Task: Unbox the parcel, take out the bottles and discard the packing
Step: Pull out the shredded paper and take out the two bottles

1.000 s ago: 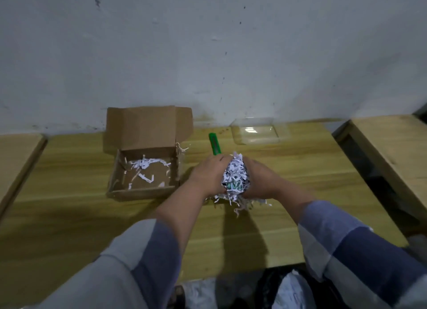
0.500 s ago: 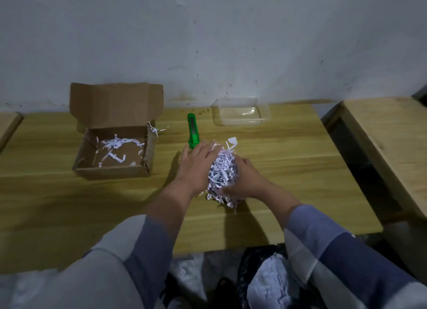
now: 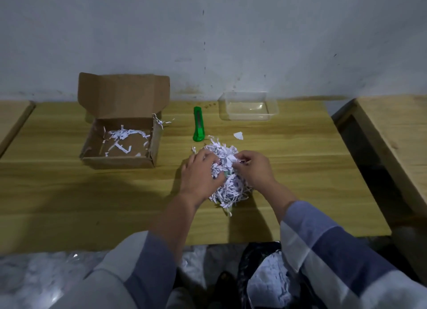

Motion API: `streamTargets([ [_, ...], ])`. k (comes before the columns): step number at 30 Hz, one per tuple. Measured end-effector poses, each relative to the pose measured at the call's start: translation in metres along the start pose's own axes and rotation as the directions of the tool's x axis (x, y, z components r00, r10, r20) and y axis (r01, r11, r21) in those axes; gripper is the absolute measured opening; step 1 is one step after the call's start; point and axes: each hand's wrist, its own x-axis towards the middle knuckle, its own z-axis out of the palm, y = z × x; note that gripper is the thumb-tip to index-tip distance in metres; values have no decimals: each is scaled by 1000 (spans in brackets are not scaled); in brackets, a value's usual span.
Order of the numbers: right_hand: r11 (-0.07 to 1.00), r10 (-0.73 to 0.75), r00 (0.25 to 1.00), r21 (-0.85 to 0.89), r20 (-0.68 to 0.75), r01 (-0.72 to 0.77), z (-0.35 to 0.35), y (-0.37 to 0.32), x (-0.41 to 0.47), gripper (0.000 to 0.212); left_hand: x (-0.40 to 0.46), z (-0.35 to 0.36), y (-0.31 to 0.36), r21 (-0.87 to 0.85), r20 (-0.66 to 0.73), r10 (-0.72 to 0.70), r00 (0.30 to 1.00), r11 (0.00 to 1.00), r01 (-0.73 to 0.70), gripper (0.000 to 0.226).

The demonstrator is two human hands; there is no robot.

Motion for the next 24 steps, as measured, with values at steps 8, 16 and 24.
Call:
streamTargets([
  [8, 997, 60, 994, 46, -91, -56, -21, 14, 8, 13, -7, -10, -21, -11, -56, 8, 998, 1000, -8, 30],
  [16, 989, 75, 994, -131, 75, -65, -18, -1, 11, 34, -8, -22, -19, -60, -88, -17, 996, 998, 11, 39],
  [24, 978, -154, 975, -113, 158, 173, 18, -32, 6, 36, -2, -14, -15, -103, -19, -84, 996, 991, 81, 42],
])
